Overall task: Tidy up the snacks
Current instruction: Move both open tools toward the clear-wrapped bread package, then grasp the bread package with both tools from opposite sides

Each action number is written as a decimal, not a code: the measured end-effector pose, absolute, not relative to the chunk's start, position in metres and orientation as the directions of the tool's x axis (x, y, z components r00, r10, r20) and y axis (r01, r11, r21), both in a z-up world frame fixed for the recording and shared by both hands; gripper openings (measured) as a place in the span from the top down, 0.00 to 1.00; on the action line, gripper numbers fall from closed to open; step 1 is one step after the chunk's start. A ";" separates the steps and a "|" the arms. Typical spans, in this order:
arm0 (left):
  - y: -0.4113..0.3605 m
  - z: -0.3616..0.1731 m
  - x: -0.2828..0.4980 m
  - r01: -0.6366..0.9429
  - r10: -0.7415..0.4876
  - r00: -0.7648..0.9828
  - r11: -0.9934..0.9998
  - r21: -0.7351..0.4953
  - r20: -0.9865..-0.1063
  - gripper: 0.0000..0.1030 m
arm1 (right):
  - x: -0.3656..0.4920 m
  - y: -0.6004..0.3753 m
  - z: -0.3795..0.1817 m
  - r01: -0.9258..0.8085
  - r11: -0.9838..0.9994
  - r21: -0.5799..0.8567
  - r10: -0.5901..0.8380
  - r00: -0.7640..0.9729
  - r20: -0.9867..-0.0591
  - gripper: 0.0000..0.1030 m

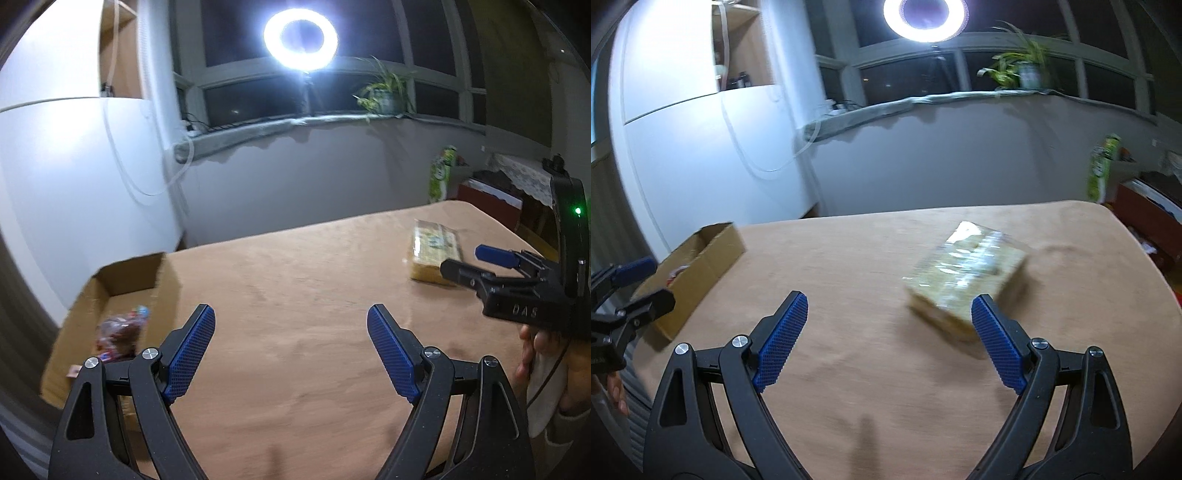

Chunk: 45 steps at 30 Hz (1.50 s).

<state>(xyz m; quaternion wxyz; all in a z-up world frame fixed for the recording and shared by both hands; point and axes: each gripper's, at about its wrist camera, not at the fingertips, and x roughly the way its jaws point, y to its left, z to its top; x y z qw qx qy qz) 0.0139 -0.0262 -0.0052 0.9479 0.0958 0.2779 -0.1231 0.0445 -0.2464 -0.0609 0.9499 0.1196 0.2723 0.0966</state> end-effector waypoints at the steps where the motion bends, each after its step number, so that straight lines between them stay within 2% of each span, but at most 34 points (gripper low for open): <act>1: -0.032 -0.008 0.017 0.305 -0.199 0.803 0.947 0.102 -0.562 0.18 | 0.044 -0.253 -0.062 -0.106 0.954 0.280 0.238 0.834 -0.497 0.10; 4: -0.048 -0.017 0.027 0.367 -0.272 0.756 0.929 0.041 -0.595 0.18 | 0.047 -0.272 -0.065 -0.064 0.963 0.261 0.195 0.835 -0.515 0.08; 6: -0.059 -0.023 0.033 0.400 -0.310 0.727 0.916 0.011 -0.612 0.18 | 0.054 -0.287 -0.067 -0.035 0.967 0.251 0.168 0.829 -0.533 0.00; 9: -0.085 -0.037 0.047 0.478 -0.392 0.654 0.877 -0.048 -0.647 0.18 | 0.075 -0.313 -0.072 -0.006 0.963 0.270 0.167 0.798 -0.579 0.00; 15: -0.143 -0.055 0.079 0.593 -0.496 0.533 0.797 -0.115 -0.686 0.18 | 0.124 -0.348 -0.085 -0.026 0.935 0.353 0.265 0.712 -0.650 0.00; 19: -0.177 -0.068 0.106 0.623 -0.489 0.491 0.775 -0.101 -0.721 0.18 | 0.154 -0.362 -0.100 -0.044 0.892 0.450 0.361 0.669 -0.650 0.00; 24: -0.194 -0.085 0.120 0.637 -0.502 0.413 0.756 -0.153 -0.760 0.18 | 0.184 -0.365 -0.121 -0.073 0.849 0.523 0.450 0.616 -0.646 0.00; 25: -0.195 -0.086 0.122 0.638 -0.509 0.400 0.752 -0.167 -0.762 0.16 | 0.185 -0.362 -0.122 -0.084 0.857 0.509 0.445 0.621 -0.646 0.01; 26: -0.195 -0.087 0.124 0.633 -0.512 0.393 0.753 -0.180 -0.764 0.15 | 0.186 -0.358 -0.121 -0.093 0.865 0.492 0.438 0.619 -0.653 0.06; 27: -0.195 -0.087 0.126 0.630 -0.518 0.387 0.753 -0.191 -0.763 0.15 | 0.186 -0.354 -0.119 -0.106 0.871 0.479 0.436 0.617 -0.656 0.18; 30: -0.196 -0.087 0.128 0.626 -0.529 0.380 0.751 -0.209 -0.759 0.15 | 0.183 -0.348 -0.119 -0.134 0.867 0.480 0.453 0.614 -0.647 0.26; 35: -0.186 -0.084 0.127 0.620 -0.563 0.372 0.743 -0.254 -0.738 0.22 | 0.173 -0.345 -0.115 -0.127 0.873 0.470 0.438 0.628 -0.643 0.31; 40: -0.160 -0.076 0.117 0.600 -0.577 0.408 0.753 -0.269 -0.707 0.23 | 0.153 -0.330 -0.102 -0.145 0.871 0.469 0.442 0.649 -0.619 0.32; 45: -0.139 -0.062 0.101 0.599 -0.568 0.472 0.768 -0.228 -0.674 0.23 | 0.134 -0.303 -0.078 -0.188 0.866 0.462 0.458 0.668 -0.586 0.32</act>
